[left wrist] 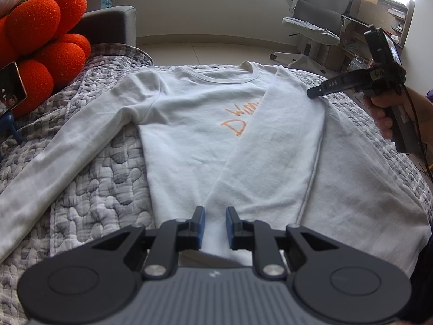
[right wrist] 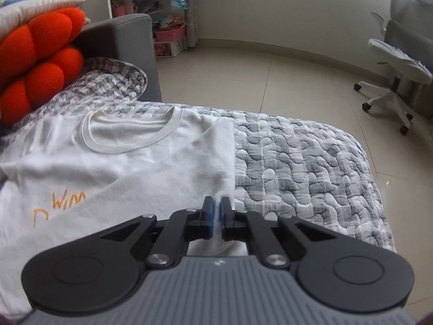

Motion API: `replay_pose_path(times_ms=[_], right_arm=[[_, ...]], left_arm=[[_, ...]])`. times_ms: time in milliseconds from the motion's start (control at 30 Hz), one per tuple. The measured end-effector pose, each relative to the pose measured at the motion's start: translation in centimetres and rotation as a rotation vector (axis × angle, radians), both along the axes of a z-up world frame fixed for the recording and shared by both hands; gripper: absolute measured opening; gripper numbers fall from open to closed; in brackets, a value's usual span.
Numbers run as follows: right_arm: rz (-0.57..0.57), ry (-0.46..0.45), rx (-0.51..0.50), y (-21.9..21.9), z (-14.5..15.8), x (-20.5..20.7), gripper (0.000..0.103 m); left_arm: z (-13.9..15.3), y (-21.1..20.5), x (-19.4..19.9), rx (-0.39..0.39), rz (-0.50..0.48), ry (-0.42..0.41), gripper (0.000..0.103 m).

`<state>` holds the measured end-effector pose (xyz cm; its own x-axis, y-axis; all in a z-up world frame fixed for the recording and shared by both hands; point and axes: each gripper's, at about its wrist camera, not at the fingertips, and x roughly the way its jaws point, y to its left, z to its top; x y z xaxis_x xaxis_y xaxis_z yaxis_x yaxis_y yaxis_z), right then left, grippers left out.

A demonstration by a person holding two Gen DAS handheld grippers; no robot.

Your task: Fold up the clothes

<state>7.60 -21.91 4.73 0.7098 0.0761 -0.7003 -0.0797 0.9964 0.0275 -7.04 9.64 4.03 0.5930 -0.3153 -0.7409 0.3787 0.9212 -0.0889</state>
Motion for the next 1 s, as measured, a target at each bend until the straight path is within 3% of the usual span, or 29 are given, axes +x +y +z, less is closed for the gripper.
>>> replay_pose_path(times_ms=[533,1000], right_arm=[[-0.110,0.042,0.147,-1.6,0.3,0.4,0.003],[-0.107,-0.016,0.106,-2.7,0.8,0.3,0.010]], left_arm=[[0.1,0.2,-0.1,0.009,0.019,-0.010,0.020],[0.2,0.5,0.0,0.002,0.030,-0.004,0.020]])
